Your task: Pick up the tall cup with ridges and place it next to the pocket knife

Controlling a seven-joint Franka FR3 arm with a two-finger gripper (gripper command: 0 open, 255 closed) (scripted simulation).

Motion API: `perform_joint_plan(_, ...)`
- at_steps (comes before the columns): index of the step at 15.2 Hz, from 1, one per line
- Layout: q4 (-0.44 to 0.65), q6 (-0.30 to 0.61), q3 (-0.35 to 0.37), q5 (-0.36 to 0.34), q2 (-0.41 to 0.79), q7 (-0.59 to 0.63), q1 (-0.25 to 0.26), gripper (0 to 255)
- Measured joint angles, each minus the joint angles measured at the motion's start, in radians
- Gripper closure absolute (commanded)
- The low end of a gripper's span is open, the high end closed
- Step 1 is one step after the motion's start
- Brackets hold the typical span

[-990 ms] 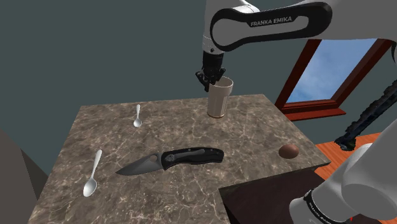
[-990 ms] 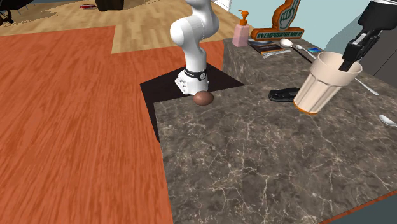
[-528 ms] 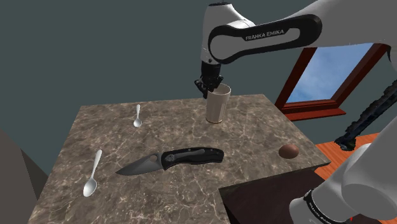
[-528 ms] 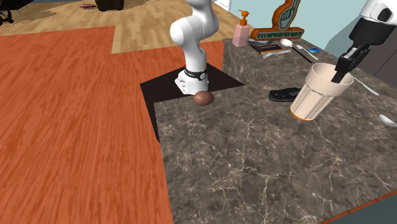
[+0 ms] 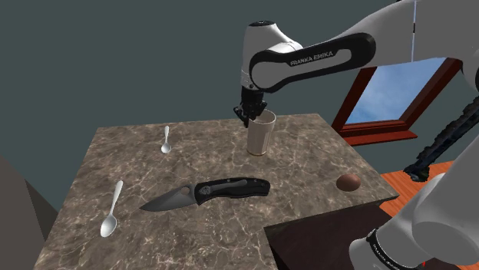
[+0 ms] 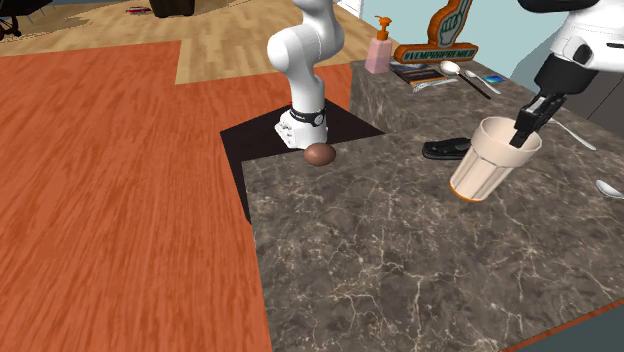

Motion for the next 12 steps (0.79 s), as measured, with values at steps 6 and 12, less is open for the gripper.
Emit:
perform_joint_plan(6,-0.039,0.064,-0.002,-0.009,0.026,0.007,-0.001,255)
perform_joint_plan(12,-0.043,0.069,-0.002,-0.010,0.026,0.009,0.000,0)
